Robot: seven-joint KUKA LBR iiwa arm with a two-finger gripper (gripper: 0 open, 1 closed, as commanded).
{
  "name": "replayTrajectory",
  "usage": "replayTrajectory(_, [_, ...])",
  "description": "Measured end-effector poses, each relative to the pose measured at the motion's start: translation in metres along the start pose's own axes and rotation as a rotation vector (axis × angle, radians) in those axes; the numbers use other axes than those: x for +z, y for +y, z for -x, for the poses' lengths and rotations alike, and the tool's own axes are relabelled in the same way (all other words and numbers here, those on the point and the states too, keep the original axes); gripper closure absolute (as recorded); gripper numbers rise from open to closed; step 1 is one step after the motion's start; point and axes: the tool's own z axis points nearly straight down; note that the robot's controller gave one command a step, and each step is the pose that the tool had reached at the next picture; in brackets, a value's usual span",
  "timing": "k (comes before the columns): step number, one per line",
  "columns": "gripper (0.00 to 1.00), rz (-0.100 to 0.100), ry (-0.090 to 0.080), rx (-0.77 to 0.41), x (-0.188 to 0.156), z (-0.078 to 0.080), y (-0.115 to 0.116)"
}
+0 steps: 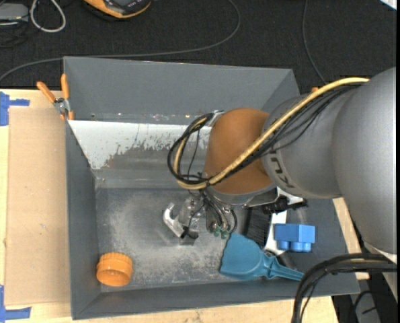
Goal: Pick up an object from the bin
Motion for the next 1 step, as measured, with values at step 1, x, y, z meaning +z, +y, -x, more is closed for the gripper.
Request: replayTrajectory(1, [1.00,-0.002,0.005,-0.001,-0.0445,-0.0017,-0.0006])
